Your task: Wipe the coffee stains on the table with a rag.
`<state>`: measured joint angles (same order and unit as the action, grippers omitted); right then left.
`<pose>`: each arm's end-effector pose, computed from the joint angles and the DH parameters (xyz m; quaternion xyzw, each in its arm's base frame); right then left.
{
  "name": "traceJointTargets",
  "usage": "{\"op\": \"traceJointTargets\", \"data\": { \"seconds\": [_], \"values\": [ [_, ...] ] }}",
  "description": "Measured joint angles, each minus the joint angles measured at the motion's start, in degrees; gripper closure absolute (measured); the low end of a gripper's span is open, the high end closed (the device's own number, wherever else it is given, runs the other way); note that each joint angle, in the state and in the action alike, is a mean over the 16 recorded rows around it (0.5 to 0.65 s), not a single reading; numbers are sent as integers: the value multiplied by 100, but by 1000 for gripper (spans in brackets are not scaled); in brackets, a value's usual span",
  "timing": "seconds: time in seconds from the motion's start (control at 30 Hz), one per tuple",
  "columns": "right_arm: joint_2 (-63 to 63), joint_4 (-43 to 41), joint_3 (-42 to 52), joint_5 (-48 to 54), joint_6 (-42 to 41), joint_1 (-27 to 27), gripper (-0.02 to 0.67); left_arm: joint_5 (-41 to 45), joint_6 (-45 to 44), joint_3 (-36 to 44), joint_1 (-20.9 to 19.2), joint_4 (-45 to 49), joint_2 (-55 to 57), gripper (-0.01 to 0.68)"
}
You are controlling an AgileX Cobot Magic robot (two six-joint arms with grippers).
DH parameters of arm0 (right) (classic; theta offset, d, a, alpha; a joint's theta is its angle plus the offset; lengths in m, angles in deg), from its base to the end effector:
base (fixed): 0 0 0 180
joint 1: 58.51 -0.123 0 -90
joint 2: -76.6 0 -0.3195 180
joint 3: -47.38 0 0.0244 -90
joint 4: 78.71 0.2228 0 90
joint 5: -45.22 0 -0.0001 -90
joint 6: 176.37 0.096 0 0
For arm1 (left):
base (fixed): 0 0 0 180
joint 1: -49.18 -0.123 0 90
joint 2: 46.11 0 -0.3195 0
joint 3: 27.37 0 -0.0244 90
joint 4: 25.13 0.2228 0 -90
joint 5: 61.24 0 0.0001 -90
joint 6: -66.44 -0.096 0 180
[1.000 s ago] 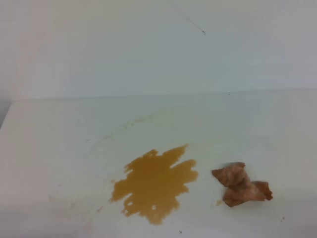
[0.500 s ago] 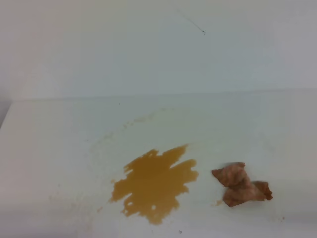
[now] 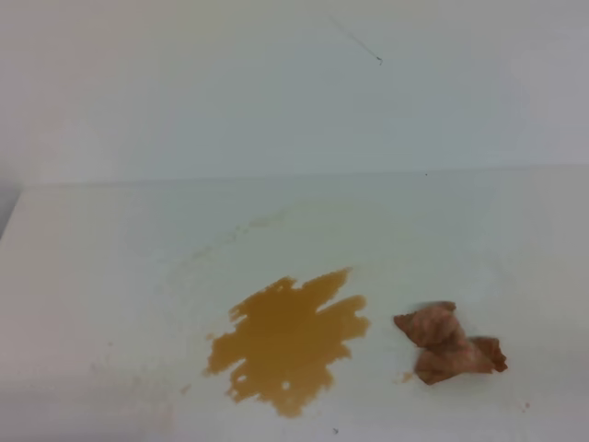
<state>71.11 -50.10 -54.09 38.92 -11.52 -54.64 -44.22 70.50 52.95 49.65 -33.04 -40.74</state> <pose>-0.0054 -0.0046 0.2201 0.1146 0.6222 0.0472 0.7730 -0.0042 -0.0038 0.1730 -0.0633 0.7776 -0.0815 0.6203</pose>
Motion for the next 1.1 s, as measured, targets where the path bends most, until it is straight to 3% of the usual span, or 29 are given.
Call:
{"op": "traceJointTargets", "data": {
  "seconds": [0.23, 0.43, 0.77, 1.1],
  "values": [
    [-116, 197, -523, 86, 170, -10, 652, 5, 0, -14, 0, 0, 10, 672],
    [-672, 302, -1344, 864, -218, -13, 652, 5, 0, -14, 0, 0, 10, 672],
    [-2734, 358, -3202, 2958, -1135, -13, 652, 0, 0, 0, 0, 0, 0, 672],
    [-4572, 770, -4654, 4049, -1779, -14, 652, 0, 0, 0, 0, 0, 0, 672]
  ]
}}
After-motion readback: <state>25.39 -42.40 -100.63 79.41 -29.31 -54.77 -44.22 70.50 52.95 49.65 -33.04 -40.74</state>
